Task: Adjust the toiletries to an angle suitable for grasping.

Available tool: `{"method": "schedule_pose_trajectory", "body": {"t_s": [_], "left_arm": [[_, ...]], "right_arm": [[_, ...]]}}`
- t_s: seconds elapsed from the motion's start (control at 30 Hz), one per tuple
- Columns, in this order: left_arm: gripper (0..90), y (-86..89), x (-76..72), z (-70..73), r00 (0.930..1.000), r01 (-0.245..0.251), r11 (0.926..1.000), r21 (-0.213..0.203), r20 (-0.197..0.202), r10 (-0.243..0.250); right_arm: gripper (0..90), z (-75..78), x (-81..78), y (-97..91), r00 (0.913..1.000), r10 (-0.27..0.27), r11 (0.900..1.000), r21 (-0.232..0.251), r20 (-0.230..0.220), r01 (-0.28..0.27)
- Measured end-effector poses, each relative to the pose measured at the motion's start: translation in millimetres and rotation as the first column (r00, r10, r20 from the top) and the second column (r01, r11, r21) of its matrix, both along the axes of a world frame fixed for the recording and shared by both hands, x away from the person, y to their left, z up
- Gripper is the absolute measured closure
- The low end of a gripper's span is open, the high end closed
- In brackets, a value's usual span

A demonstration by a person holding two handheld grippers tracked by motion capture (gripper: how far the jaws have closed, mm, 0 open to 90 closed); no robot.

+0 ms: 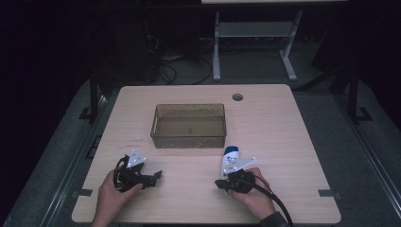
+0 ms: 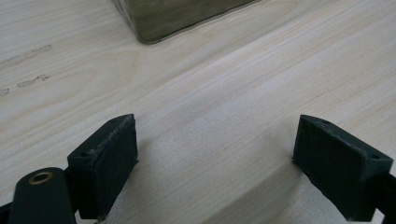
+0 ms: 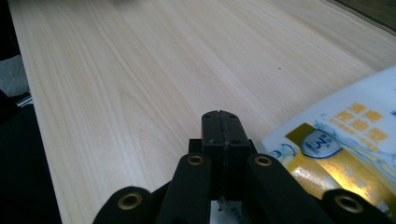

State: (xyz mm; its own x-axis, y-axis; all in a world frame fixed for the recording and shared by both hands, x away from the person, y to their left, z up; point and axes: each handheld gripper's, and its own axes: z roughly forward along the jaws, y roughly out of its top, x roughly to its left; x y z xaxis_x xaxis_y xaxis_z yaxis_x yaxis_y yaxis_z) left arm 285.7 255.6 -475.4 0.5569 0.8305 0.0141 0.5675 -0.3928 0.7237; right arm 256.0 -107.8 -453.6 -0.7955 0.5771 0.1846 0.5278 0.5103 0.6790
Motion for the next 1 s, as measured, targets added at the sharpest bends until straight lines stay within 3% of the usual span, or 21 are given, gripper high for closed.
{"method": "schedule_pose_trajectory", "body": {"t_s": [0.57, 1.0], "left_arm": [[12.5, -0.1, 0.0, -0.1, 1.0, -0.001, 1.0, -0.002, 0.001, 0.001], [12.5, -0.2, 0.0, -0.1, 1.0, -0.002, 1.0, -0.003, 0.001, 0.002]], "right_arm": [[90.0, 1.8, -11.7, -28.3, 0.9983, -0.059, 0.9983, 0.001, -0.004, 0.059], [90.0, 2.3, -16.8, -56.6, 0.9923, -0.124, 0.9923, 0.0, 0.002, 0.124]]}}
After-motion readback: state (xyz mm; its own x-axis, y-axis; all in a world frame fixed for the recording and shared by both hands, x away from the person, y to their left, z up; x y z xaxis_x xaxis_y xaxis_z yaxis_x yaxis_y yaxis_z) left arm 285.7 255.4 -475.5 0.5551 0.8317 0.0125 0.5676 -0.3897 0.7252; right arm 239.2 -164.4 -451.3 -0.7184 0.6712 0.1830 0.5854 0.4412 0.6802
